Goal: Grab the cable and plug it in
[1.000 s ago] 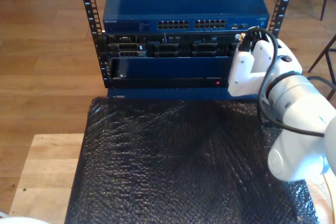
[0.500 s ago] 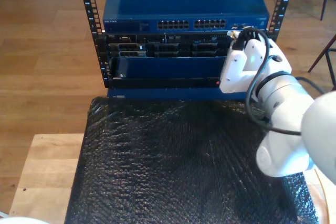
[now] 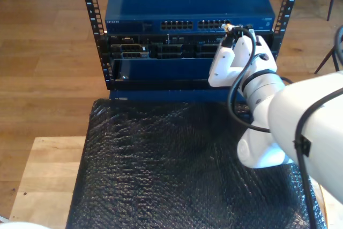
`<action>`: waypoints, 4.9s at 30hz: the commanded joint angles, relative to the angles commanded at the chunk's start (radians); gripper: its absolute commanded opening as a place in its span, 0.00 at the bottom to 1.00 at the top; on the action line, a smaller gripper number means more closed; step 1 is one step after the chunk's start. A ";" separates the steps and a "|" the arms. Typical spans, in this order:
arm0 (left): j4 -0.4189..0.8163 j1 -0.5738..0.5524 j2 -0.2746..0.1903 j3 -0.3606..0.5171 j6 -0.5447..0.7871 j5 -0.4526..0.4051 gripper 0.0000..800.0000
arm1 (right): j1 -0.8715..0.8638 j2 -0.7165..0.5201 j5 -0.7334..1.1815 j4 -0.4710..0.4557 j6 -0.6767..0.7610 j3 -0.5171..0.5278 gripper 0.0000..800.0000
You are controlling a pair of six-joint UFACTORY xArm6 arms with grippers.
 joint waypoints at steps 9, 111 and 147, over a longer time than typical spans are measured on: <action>0.000 0.000 0.000 0.002 0.002 0.000 1.00 | 0.028 0.032 -0.058 0.127 -0.084 -0.003 0.00; 0.000 0.000 0.000 0.000 0.000 0.000 1.00 | 0.166 0.344 -0.132 0.497 -0.288 -0.416 0.00; 0.000 0.000 0.000 0.000 0.000 0.000 1.00 | 0.149 0.344 -0.120 0.488 -0.328 -0.419 0.00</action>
